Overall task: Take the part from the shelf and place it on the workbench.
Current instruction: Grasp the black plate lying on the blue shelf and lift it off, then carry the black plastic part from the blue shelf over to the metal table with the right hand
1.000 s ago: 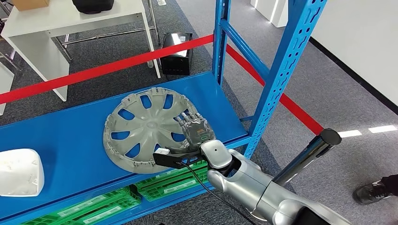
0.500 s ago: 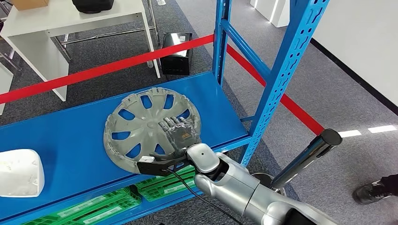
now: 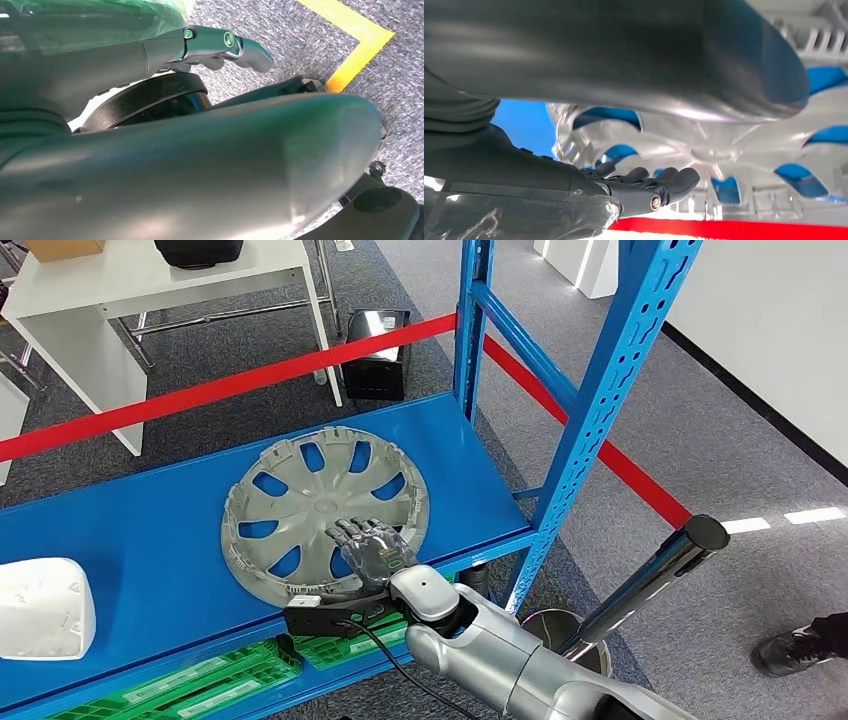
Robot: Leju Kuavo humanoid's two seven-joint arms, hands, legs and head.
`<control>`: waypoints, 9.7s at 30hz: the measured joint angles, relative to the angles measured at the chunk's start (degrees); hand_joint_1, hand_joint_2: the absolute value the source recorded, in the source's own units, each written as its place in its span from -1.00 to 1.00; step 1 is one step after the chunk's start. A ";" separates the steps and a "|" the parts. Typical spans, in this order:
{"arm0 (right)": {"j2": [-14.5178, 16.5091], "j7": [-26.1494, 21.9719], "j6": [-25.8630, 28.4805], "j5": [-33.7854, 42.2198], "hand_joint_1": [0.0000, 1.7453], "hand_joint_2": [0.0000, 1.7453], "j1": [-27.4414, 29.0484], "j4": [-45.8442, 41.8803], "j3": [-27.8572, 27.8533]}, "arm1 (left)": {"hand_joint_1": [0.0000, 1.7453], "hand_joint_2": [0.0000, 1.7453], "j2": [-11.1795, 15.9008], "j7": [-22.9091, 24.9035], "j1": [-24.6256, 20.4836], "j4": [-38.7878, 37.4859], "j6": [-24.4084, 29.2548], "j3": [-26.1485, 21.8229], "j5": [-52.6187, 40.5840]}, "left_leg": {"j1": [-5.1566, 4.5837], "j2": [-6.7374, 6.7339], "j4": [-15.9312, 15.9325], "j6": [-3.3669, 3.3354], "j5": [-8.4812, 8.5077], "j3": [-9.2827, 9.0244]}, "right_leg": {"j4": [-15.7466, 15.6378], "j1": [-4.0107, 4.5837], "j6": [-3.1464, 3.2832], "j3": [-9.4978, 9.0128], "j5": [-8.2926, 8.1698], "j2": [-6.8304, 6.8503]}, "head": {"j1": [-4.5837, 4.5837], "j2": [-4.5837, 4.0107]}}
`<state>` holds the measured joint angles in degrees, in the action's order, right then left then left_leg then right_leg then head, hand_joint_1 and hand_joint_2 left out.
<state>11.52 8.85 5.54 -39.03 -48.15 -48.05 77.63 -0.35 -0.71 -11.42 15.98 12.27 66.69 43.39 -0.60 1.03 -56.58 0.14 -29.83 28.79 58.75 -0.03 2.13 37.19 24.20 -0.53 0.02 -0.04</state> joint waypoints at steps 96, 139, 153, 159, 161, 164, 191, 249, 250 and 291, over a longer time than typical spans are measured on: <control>1.71 3.63 -7.43 14.74 1.00 1.00 -2.56 8.31 0.83 | -1.00 -1.00 -0.30 -0.37 0.12 0.04 1.96 -0.50 1.95 | -0.08 -0.01 0.04 -0.15 -0.18 -1.13 | -0.11 -0.02 -0.21 -1.15 0.20 -0.06 | 0.06 0.00; -2.86 -10.45 4.85 37.50 1.00 1.00 -0.01 -11.53 -7.97 | -1.00 -1.00 -0.24 -1.67 0.42 0.02 1.63 -0.52 2.21 | -0.08 -0.01 0.05 -0.18 -0.21 -0.80 | -0.11 -0.03 -0.23 -0.78 0.22 -0.06 | 0.05 0.00; -6.46 -16.70 -0.46 54.36 1.00 1.00 -0.82 -29.26 -9.36 | -1.00 -1.00 -0.21 -3.00 0.64 0.02 2.28 -0.52 3.10 | -0.08 -0.01 0.05 -0.20 -0.23 -0.79 | -0.13 -0.03 -0.23 -0.75 0.22 -0.07 | 0.05 0.00; -7.75 -20.37 -7.39 66.58 1.00 1.00 -0.84 -35.72 -9.76 | -1.00 -1.00 -0.13 -5.61 1.16 -0.23 2.28 -0.52 3.14 | -0.08 -0.01 0.05 -0.19 -0.25 -0.76 | -0.13 -0.02 -0.23 -0.71 0.22 -0.06 | 0.06 0.00; -8.16 -20.97 -9.02 69.25 1.00 1.00 -0.81 -37.54 -9.76 | -1.00 -1.00 -0.14 -5.78 1.17 -0.32 2.29 -0.52 3.15 | -0.08 -0.01 0.05 -0.19 -0.25 -0.74 | -0.13 -0.02 -0.23 -0.71 0.22 -0.06 | 0.06 0.00; -8.87 -21.60 -10.87 72.08 1.00 1.00 -0.78 -40.14 -9.76 | -1.00 -1.00 -0.22 -5.89 1.11 -0.37 2.31 -0.54 3.14 | -0.08 -0.02 0.05 -0.19 -0.25 -0.68 | -0.13 -0.03 -0.23 -0.72 0.22 -0.06 | 0.06 0.00; -11.73 -27.69 -32.00 91.42 1.00 1.00 6.37 -49.81 -9.74 | -1.00 1.00 -1.93 -6.67 1.16 -0.35 3.36 -0.57 3.93 | -0.01 -0.06 0.07 -0.15 -0.32 -0.68 | -0.15 0.01 -0.25 -0.73 0.25 -0.06 | 0.05 0.00; -12.61 -26.00 -29.94 92.18 1.00 1.00 6.99 -50.54 -9.61 | -1.00 1.00 -2.03 -6.70 1.11 -0.35 3.29 -0.61 7.09 | -0.01 -0.06 0.08 -0.15 -0.32 -0.68 | -0.15 0.01 -0.25 -0.73 0.26 -0.06 | 0.04 0.00; -12.64 -25.99 -29.92 92.24 1.00 1.00 6.99 -50.54 -9.60 | -1.00 1.00 -2.03 -6.70 1.11 -0.35 3.31 -0.61 7.14 | -0.01 -0.06 0.08 -0.15 -0.32 -0.68 | -0.14 0.01 -0.25 -0.73 0.26 -0.06 | 0.04 0.00; -14.11 -25.58 -28.43 91.50 1.00 1.00 6.29 -50.59 -8.87 | -1.00 1.00 -2.08 -6.85 1.40 -0.36 4.03 -1.31 8.29 | 0.54 -0.65 1.87 -0.91 -0.01 -2.52 | 1.21 -0.03 -1.06 2.03 -0.12 0.40 | 0.50 0.00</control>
<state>-2.60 -16.73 -22.88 52.47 -41.86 -98.64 68.76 -2.43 -7.56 -10.01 15.62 16.30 65.38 51.68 -0.07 0.39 -54.71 -0.77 -29.84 26.26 59.96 -0.07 1.07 39.23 24.08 -0.13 0.52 -0.04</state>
